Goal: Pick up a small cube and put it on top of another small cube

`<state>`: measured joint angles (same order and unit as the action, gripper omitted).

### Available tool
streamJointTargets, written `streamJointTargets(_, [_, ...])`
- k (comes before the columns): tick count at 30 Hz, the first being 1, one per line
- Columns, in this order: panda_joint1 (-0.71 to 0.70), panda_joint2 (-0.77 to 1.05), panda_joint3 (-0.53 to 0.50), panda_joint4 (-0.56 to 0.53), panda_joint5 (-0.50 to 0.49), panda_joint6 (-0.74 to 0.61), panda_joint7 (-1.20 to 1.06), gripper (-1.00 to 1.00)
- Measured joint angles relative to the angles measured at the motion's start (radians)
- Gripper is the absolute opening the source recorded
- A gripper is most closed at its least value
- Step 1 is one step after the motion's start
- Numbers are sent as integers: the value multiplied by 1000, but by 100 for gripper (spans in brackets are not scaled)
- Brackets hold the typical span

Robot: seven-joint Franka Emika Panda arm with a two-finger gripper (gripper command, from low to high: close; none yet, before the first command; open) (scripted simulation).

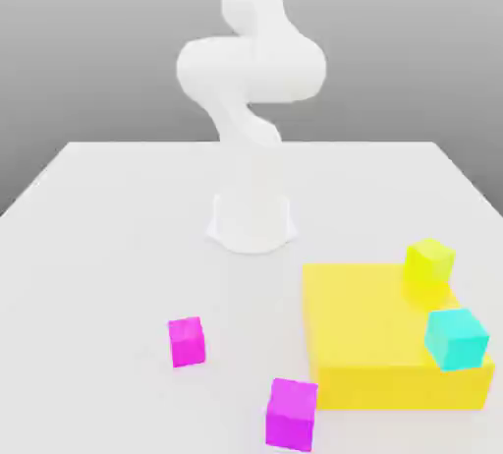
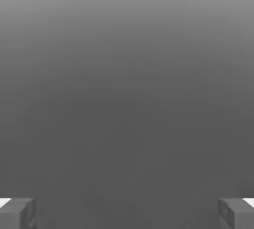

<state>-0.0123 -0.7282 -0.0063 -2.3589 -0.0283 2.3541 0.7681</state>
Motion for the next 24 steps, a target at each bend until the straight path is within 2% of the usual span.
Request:
streamJointTargets(8, [-43, 276, -62, -215, -91, 205, -129, 0])
streamJointTargets(14, [-70, 497, -135, -384, -106, 370, -274, 0])
streamJointTargets(16, [-70, 584, -166, -446, -84, 435, -349, 0])
streamJointTargets(19, [-72, 712, -178, -523, 14, 532, -493, 0])
streamJointTargets(24, [-154, 895, -71, -505, 147, 679, -600, 0])
